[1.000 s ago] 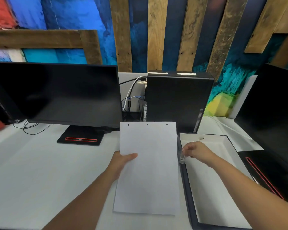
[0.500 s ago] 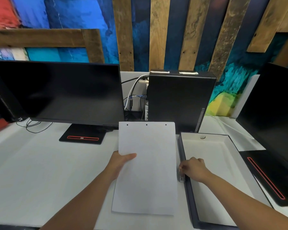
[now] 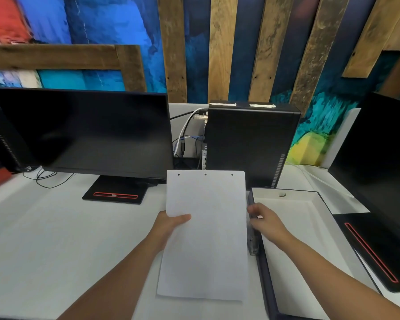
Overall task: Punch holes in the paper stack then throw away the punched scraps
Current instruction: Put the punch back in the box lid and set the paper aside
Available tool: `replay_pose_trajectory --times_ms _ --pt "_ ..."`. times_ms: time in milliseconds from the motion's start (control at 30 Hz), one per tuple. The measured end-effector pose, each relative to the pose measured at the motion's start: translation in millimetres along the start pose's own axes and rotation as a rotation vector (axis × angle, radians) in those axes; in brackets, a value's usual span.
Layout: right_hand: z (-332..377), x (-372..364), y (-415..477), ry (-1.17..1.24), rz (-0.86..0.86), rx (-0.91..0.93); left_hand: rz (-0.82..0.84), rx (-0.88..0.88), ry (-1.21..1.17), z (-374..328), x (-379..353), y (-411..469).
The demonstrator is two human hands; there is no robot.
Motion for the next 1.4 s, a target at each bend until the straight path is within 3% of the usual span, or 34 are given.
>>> replay_pose_trajectory --times_ms 67,133,267,500,667,967,1400 --pt "13 -8 -4 0.415 0.109 -0.181 0.003 -0.004 -0.01 -1 -2 1" --pt "26 -15 -9 0.554 0.193 -0.238 0.016 -0.009 -0.027 -4 -6 1" --pt "42 -23 -13 0.575 0.155 -0.275 0.037 -0.052 -0.056 -18 -14 -2" --pt "61 -9 -11 0.572 -0.041 -0.092 0.059 -0.135 -0.063 -38 -13 -2" --pt "36 -20 -20 0.48 -0.061 -0.099 0.036 -0.13 -0.014 -23 -8 -6" --pt "64 -5 -16 0.596 -0.128 -0.064 0.033 -0.173 -0.064 -55 -15 -9" --pt "44 -15 -21 0.531 -0.177 -0.16 0.015 -0.134 0.017 -45 -15 -5"
Point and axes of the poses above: each hand's wrist, its own y-axis towards the middle knuckle, its own x-axis out of the back of the hand, z = x × y, the point moved 8 cm from there along y, towards the middle knuckle, and after that the axes turned 15 degrees about -z, right-handed, at the moved point
